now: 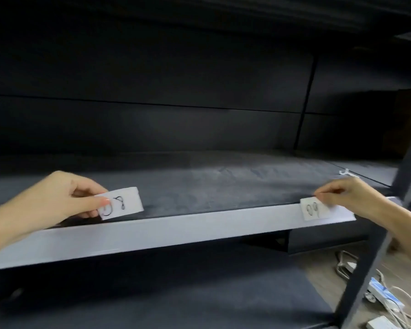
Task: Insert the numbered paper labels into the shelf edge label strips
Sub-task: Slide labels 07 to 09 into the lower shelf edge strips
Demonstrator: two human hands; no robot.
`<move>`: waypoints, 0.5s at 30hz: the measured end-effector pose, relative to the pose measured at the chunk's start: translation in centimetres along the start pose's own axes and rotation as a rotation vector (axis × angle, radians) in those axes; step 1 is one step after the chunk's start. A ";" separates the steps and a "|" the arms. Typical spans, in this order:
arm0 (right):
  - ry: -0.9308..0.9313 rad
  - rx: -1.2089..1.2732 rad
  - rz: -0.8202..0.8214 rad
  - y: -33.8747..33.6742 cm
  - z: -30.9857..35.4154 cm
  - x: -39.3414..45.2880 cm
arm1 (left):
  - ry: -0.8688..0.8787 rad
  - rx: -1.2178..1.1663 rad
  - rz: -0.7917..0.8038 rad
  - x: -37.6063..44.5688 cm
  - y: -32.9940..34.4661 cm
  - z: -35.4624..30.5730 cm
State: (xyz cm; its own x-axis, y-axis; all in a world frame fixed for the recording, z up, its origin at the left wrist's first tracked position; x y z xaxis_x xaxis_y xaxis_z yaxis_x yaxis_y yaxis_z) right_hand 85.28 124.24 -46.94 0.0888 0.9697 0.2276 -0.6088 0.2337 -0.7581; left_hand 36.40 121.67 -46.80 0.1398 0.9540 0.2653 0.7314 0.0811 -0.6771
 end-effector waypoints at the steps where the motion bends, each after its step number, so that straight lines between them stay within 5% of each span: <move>1: -0.015 0.006 -0.034 0.0 0.6 -0.1 | -0.002 -0.042 0.004 -0.1 -0.4 -0.6; 4: -0.037 0.113 -0.087 1.0 4.7 -0.3 | -0.042 -0.028 -0.036 -0.8 -2.5 -1.4; 10: -0.420 0.102 0.153 10.5 19.0 -1.5 | -0.054 0.030 -0.007 -2.3 -3.9 -1.2; 15: -0.535 0.190 0.265 17.7 26.1 -3.9 | -0.018 0.025 0.051 -3.0 -3.8 -0.1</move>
State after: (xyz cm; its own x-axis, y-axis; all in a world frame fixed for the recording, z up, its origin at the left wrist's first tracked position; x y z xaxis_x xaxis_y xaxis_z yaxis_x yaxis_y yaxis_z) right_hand 53.60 122.77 -45.31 -0.4612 0.8117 0.3585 -0.6902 -0.0743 -0.7198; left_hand 33.26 118.49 -44.89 0.1645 0.9621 0.2176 0.7068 0.0389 -0.7063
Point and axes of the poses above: each hand's wrist, its own x-axis towards the middle knuckle, its own y-axis out of the palm, z = x × y, the point moved 1 cm from there along x, towards the middle knuckle, and after that the axes turned 3 degrees about y, right-handed, at the moved point
